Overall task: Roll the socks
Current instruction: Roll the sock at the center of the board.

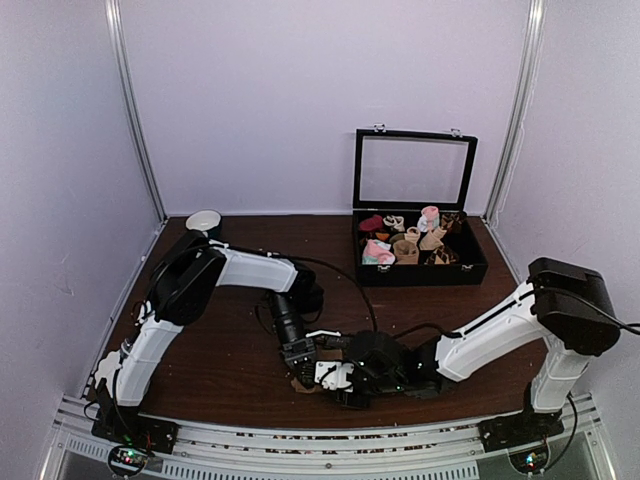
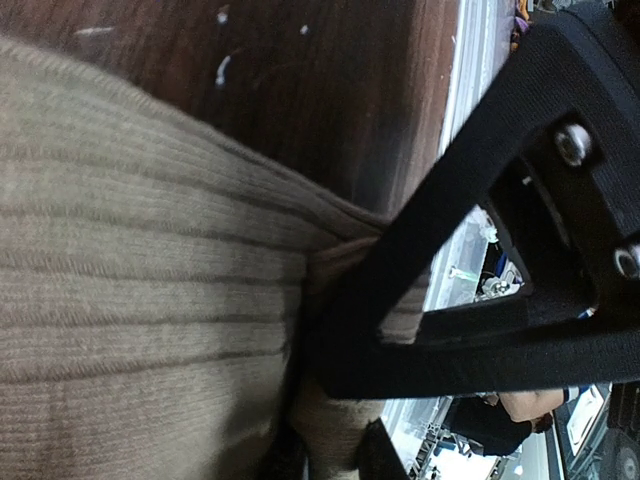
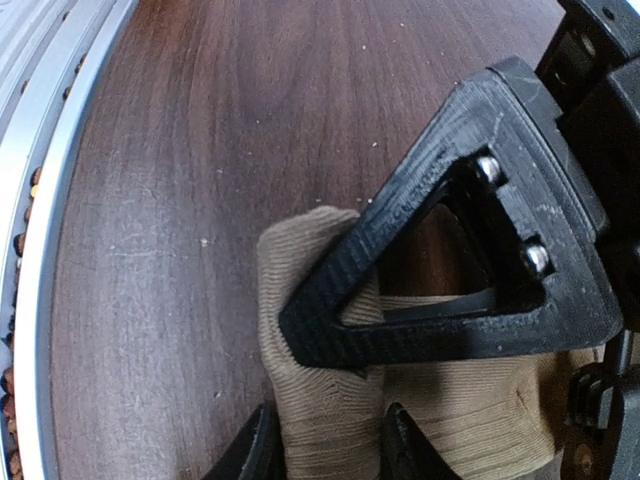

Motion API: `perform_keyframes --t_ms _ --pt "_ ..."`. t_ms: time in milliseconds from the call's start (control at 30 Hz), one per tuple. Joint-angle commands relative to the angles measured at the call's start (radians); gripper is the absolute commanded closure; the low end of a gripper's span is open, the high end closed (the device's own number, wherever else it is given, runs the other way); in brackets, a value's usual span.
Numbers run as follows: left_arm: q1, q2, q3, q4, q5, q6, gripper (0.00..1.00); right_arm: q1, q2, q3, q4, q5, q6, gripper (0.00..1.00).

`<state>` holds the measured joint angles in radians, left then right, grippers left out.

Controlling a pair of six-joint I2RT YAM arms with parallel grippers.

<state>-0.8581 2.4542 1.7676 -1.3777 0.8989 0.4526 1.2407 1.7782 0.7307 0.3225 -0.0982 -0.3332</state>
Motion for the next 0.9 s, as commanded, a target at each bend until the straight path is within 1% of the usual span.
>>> perform_keyframes --t_ms 0,67,133,200,267,333,400,500,567,600,700,867 --pt "0.005 0.064 -0.031 0.121 -0.251 0.017 0.95 -0.019 0.034 0.007 -0.021 -0.027 0.014 0.67" --pt "0.006 0.059 -0.030 0.122 -0.250 0.022 0.87 -0.026 0.044 0.014 -0.032 -0.041 0.018 0.75" --pt "0.011 0.038 -0.031 0.124 -0.248 0.032 0.76 -0.034 0.049 0.027 -0.060 -0.069 0.026 0.85" --pt "0.029 -0.006 -0.055 0.162 -0.256 0.020 0.67 -0.047 0.050 0.041 -0.100 -0.116 0.039 0.92" --pt "0.059 -0.066 -0.085 0.215 -0.277 -0.001 0.63 -0.060 0.045 0.039 -0.117 -0.153 0.064 0.96" --pt "0.091 -0.133 -0.111 0.264 -0.310 -0.027 0.62 -0.083 0.041 0.033 -0.126 -0.208 0.101 0.97" --pt "0.122 -0.208 -0.145 0.319 -0.352 -0.058 0.53 -0.111 0.050 0.040 -0.153 -0.252 0.132 0.98" --pt "0.150 -0.344 -0.230 0.421 -0.410 -0.069 0.52 -0.149 0.065 0.049 -0.185 -0.321 0.161 0.98" --pt "0.152 -0.434 -0.305 0.501 -0.418 -0.056 0.52 -0.172 0.080 0.076 -0.223 -0.354 0.172 0.98" --pt "0.152 -0.491 -0.345 0.534 -0.408 -0.042 0.52 -0.186 0.092 0.094 -0.244 -0.383 0.181 0.99" --pt "0.152 -0.589 -0.473 0.624 -0.347 0.029 0.54 -0.244 0.137 0.144 -0.295 -0.452 0.209 0.99" --pt "0.142 -0.674 -0.628 0.735 -0.245 0.093 0.56 -0.307 0.202 0.201 -0.355 -0.524 0.253 0.99"
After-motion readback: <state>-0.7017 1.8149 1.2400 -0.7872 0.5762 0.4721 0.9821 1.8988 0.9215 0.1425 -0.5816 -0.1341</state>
